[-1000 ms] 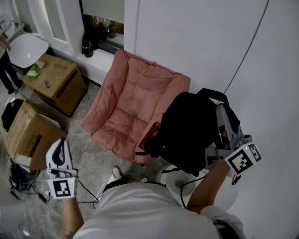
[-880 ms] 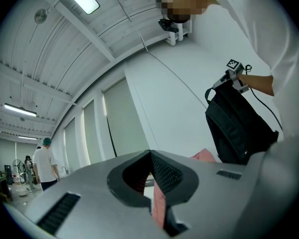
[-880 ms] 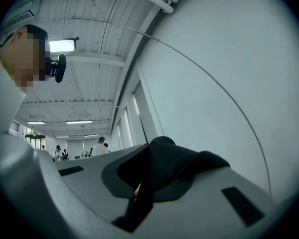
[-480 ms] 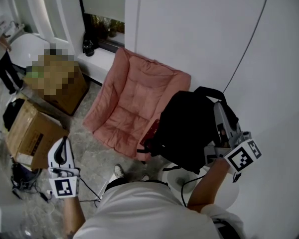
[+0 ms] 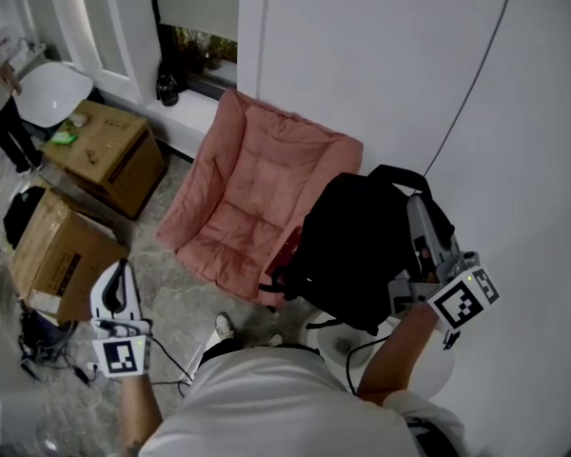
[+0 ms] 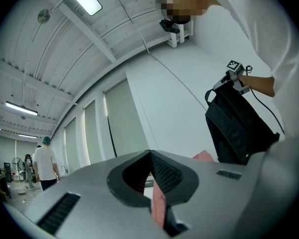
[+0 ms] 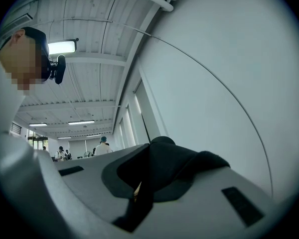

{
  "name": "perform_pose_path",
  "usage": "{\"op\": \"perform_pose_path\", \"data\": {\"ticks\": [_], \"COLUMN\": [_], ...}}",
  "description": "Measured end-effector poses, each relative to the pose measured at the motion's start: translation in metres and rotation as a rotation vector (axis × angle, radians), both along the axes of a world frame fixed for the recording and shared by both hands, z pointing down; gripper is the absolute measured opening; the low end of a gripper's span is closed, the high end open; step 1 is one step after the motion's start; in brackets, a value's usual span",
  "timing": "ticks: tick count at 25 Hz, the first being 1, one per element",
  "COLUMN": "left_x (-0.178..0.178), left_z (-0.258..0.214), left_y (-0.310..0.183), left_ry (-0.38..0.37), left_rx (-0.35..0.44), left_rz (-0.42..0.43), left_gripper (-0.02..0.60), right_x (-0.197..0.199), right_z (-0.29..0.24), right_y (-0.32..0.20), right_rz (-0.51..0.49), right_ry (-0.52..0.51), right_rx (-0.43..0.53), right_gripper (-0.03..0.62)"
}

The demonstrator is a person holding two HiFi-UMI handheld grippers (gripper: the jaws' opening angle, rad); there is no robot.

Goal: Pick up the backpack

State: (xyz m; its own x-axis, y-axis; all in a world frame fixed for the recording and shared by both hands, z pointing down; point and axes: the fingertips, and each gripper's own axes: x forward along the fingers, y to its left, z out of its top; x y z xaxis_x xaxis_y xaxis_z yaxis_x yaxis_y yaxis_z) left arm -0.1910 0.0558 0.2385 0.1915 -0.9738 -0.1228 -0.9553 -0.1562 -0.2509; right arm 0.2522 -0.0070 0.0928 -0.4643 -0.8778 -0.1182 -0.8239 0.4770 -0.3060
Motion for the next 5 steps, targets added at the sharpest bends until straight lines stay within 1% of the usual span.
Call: {"op": "perform_pose_path", "data": {"ticks": [5], "left_x": [0.0024], "left_z": [0.0012], "left_y": [-0.0030], "left_ry": [-0.005], "left_rx": [-0.006], "left_rz": [0.001], "left_gripper": [0.015], "right_x": [0.0041], "right_z": [0.0033], "right_y": [-0.0049], "right_rz": [0.014], "right_ry": [0.001], "right_rx": [-0.008], "right_gripper": [0.031]}}
